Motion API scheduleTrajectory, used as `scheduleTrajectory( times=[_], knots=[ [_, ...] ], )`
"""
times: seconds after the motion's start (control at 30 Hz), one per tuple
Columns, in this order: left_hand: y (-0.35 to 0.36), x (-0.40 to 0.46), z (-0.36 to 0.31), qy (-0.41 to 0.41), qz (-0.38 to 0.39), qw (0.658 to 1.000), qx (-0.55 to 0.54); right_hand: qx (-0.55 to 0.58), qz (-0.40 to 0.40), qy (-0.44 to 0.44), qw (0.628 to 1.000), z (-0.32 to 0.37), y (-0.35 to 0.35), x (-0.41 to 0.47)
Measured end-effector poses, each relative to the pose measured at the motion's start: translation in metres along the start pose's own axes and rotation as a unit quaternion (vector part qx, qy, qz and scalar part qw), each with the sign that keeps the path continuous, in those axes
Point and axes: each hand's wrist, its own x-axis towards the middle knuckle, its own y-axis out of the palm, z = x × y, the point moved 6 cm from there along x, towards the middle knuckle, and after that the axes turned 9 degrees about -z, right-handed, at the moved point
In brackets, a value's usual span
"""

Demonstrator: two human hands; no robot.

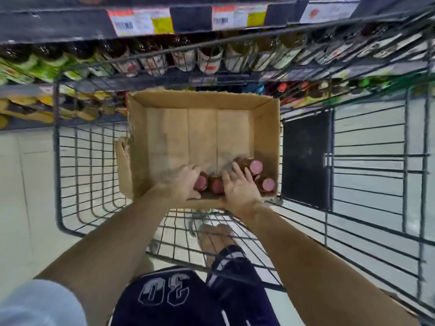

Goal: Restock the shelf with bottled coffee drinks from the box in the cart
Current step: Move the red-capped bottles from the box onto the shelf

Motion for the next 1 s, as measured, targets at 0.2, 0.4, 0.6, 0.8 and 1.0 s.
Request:
scheduleTrajectory(
  times=[0.2, 0.4, 0.6, 0.8, 1.0],
  knots=[
    [0.027, 0.011, 0.003, -0.055, -0.014, 0.995, -0.083, 0.027, 0.013, 0.005, 1.000, -0.008, 0.021, 0.020],
    [0.035, 0.015, 0.012, -0.103, -0.058, 0.984, -0.136, 0.080, -0.023, 0.014, 0.996, -0.007, 0.019, 0.021],
    [0.013, 0.000, 0.017, -0.102, -0.078, 0.976, -0.174, 0.163, -0.053, 0.013, 0.985, 0.000, 0.009, 0.012],
    [-0.034, -0.041, 0.026, -0.069, -0.075, 0.980, -0.173, 0.233, -0.121, 0.000, 0.965, 0.024, -0.044, -0.012],
    [-0.108, -0.100, 0.054, -0.030, -0.134, 0.972, -0.192, 0.238, -0.178, 0.004, 0.955, 0.074, -0.110, -0.032]
  ],
)
